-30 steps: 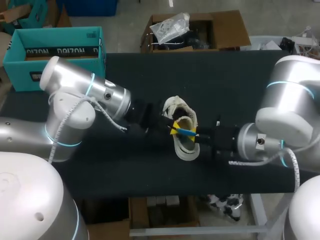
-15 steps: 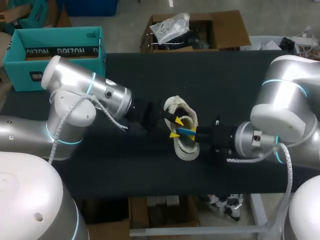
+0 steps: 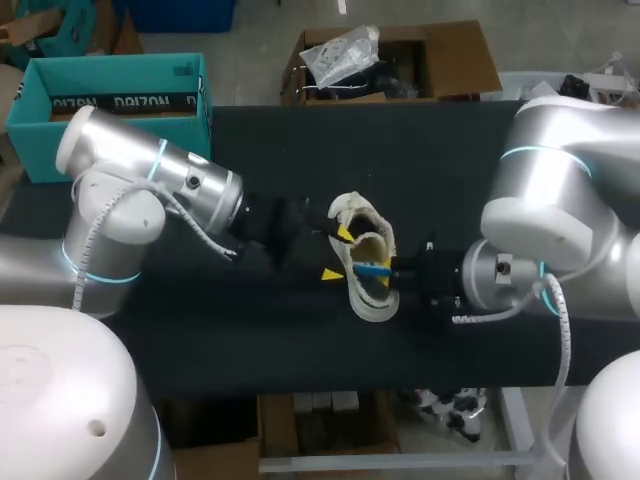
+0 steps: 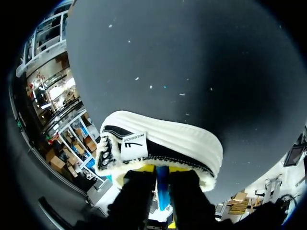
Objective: Open the shoe tongue, take the insole out of the shoe, put the insole back into the shoe, and pack the shoe into the shoebox
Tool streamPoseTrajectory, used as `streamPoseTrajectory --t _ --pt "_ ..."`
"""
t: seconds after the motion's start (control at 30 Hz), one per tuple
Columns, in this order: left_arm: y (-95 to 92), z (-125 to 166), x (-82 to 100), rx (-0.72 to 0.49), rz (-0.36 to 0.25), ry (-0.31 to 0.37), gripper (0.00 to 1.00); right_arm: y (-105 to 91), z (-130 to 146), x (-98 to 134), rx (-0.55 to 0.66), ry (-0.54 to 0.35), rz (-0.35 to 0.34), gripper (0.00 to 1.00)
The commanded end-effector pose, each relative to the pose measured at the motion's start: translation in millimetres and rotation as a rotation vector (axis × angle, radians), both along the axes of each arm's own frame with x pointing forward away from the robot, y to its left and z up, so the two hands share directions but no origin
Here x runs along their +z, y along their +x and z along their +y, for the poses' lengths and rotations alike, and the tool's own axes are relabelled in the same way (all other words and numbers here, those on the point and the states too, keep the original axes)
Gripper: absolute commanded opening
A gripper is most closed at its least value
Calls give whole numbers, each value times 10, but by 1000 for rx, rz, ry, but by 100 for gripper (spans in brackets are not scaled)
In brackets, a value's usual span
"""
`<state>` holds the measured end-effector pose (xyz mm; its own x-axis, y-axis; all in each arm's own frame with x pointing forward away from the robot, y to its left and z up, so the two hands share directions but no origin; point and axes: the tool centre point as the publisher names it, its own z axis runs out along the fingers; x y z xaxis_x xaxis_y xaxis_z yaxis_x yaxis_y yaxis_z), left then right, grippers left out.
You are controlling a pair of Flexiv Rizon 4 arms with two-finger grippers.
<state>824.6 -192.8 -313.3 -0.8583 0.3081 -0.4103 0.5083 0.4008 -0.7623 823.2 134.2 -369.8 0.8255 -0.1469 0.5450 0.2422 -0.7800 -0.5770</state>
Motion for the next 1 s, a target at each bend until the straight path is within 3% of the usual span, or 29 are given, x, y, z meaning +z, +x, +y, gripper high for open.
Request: streamPoseTrajectory --t 0.03,0.07,0.1,0.13,0.3,0.47,0.67,0.8,0.83,0.9,1.0 --pt "-78 178 81 25 21 -2 88 -47 -35 24 52 -26 79 49" --pt "-88 199 87 35 22 1 95 -80 -35 34 53 -33 85 50" --pt "-98 215 89 36 22 2 98 -116 -38 53 52 -38 88 62" --pt "-118 245 96 50 28 2 100 -152 -42 77 51 -46 90 65" --pt "-168 328 128 94 56 8 100 -293 -32 212 54 -86 101 62" --pt "-195 395 178 137 108 25 100 -366 81 311 87 -109 82 44" --pt "-187 482 247 177 175 42 100 -317 218 282 128 -117 87 33" --pt "-182 532 265 202 188 49 100 -305 258 239 145 -108 92 27" --pt "-180 547 270 205 191 48 100 -300 264 218 146 -107 96 21" --pt "-183 570 275 213 193 49 100 -296 268 174 149 -100 104 0" --pt "-187 609 281 230 199 49 100 -291 256 94 143 -91 126 0"
